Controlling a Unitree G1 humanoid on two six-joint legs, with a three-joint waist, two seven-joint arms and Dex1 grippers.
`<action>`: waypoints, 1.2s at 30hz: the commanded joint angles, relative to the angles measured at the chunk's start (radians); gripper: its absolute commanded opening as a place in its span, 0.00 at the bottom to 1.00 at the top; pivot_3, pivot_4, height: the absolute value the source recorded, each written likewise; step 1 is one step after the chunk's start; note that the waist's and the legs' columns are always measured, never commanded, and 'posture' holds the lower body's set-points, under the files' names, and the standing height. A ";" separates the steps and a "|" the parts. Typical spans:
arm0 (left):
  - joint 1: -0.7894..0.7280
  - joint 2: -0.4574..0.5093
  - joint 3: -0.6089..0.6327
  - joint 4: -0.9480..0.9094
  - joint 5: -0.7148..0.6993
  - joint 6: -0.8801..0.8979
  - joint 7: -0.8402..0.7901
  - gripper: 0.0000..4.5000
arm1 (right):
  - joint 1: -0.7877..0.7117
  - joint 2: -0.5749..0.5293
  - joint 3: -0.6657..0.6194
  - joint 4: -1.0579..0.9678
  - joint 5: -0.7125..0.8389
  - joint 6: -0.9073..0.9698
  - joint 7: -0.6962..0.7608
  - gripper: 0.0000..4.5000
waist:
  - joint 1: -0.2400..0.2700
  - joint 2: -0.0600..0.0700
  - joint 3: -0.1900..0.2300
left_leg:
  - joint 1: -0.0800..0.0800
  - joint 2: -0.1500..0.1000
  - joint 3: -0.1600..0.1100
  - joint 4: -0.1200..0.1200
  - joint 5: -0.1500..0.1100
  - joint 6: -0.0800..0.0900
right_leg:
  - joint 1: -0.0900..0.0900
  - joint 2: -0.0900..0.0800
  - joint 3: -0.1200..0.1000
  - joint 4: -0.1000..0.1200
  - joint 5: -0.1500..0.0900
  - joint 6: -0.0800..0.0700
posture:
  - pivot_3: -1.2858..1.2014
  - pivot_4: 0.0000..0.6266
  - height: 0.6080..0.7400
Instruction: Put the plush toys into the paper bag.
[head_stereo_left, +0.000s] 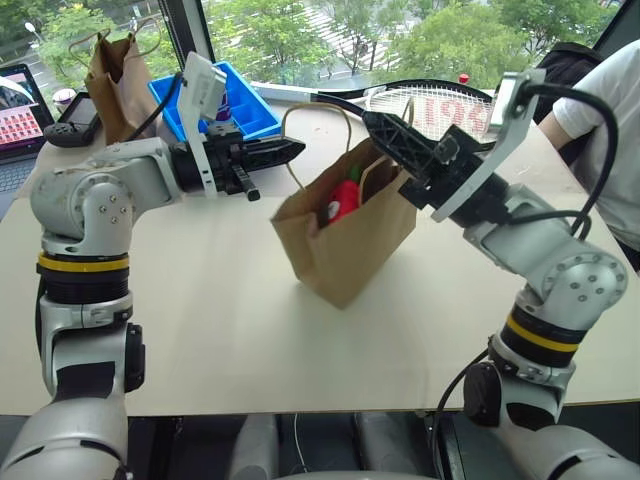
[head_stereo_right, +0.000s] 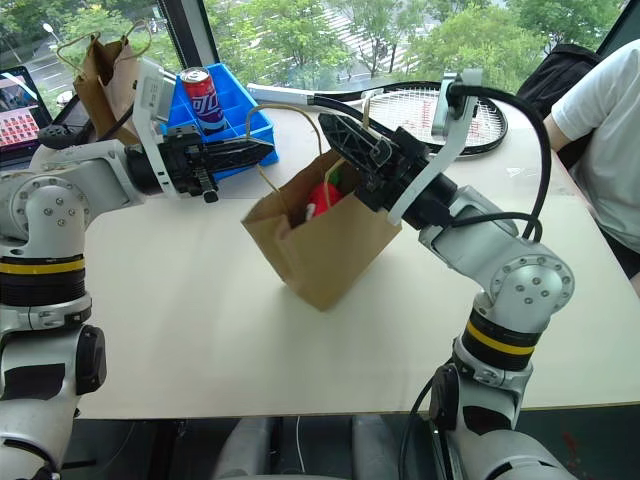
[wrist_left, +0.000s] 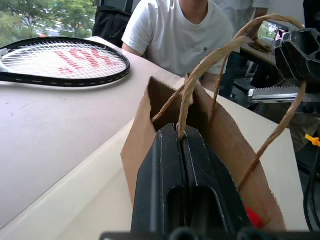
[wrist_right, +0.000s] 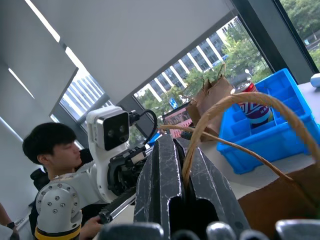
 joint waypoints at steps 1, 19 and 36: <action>-0.019 -0.010 0.006 -0.029 0.001 -0.015 -0.011 0.00 | 0.025 -0.053 0.016 -0.037 0.079 -0.022 -0.052 0.01 | 0.002 0.000 0.000 | 0.000 0.000 0.000 0.000 0.000 0.000 | 0.000 0.000 0.000 0.000 0.000 0.000 | 0.52 0.24 1.00; 0.044 0.014 0.005 -0.094 -0.044 0.062 -0.071 0.17 | 0.199 -0.225 0.128 -0.121 0.245 -0.126 -0.153 0.14 | 0.011 -0.001 0.001 | 0.000 0.000 0.000 0.000 0.002 0.002 | 0.000 0.000 0.000 0.001 0.000 0.000 | 0.52 0.24 1.00; 0.304 0.264 0.109 -0.099 0.077 -0.329 -0.415 0.99 | 0.341 -0.873 -0.113 -0.110 0.218 0.062 0.351 0.88 | 0.015 -0.001 0.002 | 0.000 0.000 0.001 -0.002 0.002 0.002 | 0.001 0.000 0.000 -0.005 0.000 0.000 | 0.52 0.24 1.00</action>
